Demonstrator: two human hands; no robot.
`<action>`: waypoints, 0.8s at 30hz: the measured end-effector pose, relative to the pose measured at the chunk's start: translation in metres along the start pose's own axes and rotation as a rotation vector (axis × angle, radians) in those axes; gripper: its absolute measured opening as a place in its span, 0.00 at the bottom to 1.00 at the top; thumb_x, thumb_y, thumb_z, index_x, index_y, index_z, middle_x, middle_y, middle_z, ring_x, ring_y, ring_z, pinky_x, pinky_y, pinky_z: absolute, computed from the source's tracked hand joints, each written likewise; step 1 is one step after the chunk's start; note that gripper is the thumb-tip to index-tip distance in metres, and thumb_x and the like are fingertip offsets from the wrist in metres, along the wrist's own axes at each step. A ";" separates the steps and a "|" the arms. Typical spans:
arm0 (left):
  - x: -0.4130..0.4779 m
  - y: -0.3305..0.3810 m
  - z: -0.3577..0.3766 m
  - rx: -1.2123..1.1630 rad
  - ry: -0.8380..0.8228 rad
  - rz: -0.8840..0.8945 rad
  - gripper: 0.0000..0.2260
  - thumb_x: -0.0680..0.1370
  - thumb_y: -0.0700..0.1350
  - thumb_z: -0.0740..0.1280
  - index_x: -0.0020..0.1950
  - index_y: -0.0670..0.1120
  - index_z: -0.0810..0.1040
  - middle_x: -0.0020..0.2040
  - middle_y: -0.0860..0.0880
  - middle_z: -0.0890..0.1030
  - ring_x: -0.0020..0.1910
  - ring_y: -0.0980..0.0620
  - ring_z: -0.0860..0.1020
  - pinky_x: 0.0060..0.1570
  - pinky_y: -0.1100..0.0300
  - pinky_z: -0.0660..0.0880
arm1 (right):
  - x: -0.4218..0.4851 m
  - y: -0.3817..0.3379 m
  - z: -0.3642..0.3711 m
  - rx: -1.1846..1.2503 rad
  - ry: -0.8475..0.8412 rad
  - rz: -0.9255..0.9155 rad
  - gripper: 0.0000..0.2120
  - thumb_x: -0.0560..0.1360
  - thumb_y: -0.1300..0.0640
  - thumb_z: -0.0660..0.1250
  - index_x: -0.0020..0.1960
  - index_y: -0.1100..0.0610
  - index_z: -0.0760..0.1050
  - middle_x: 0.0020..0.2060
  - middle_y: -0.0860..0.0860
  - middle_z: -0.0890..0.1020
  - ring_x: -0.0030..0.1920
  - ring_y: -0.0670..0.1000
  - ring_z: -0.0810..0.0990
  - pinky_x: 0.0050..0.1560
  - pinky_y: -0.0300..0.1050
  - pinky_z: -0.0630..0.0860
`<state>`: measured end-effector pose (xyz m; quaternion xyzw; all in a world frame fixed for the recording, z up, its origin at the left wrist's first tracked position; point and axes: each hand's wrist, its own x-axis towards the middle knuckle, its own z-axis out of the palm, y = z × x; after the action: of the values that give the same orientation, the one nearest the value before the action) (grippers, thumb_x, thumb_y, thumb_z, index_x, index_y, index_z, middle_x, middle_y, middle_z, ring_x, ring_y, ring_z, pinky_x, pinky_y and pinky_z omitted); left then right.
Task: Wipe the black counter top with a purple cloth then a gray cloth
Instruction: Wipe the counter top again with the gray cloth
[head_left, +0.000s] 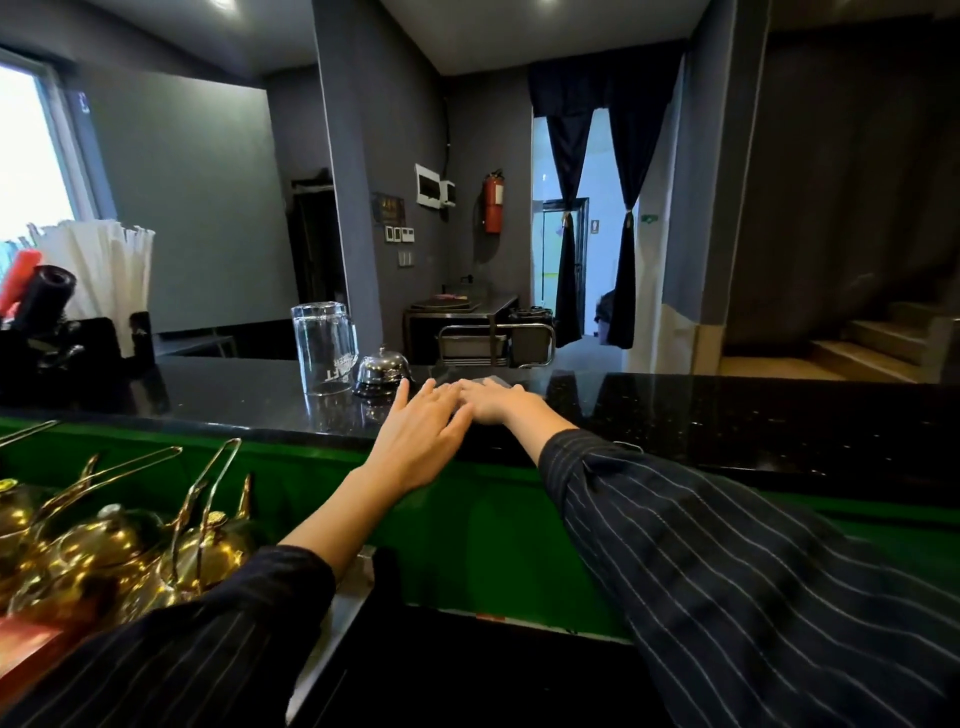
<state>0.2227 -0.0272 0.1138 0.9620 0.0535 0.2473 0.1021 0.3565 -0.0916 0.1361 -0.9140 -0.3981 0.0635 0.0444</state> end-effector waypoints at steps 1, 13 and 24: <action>0.011 0.005 0.003 -0.018 -0.007 -0.005 0.23 0.82 0.53 0.49 0.73 0.44 0.65 0.74 0.46 0.66 0.76 0.47 0.56 0.74 0.48 0.41 | 0.002 0.005 -0.003 0.033 0.006 0.037 0.28 0.82 0.41 0.50 0.80 0.46 0.50 0.80 0.49 0.51 0.79 0.58 0.45 0.75 0.66 0.44; 0.049 0.019 0.028 0.030 -0.252 -0.023 0.21 0.83 0.52 0.47 0.75 0.53 0.62 0.76 0.52 0.62 0.77 0.50 0.53 0.74 0.47 0.46 | 0.067 0.098 -0.017 0.075 -0.049 0.266 0.27 0.81 0.43 0.49 0.78 0.36 0.45 0.80 0.53 0.45 0.79 0.62 0.46 0.75 0.67 0.46; 0.048 0.016 0.019 -0.068 -0.225 -0.176 0.17 0.80 0.56 0.52 0.67 0.64 0.70 0.71 0.53 0.71 0.69 0.46 0.70 0.66 0.48 0.67 | 0.005 0.095 -0.014 -0.037 0.041 0.299 0.26 0.81 0.38 0.44 0.78 0.38 0.48 0.80 0.50 0.48 0.79 0.61 0.47 0.75 0.66 0.45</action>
<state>0.2748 -0.0389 0.1230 0.9712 0.1177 0.1298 0.1612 0.4302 -0.1532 0.1368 -0.9649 -0.2576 0.0436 0.0254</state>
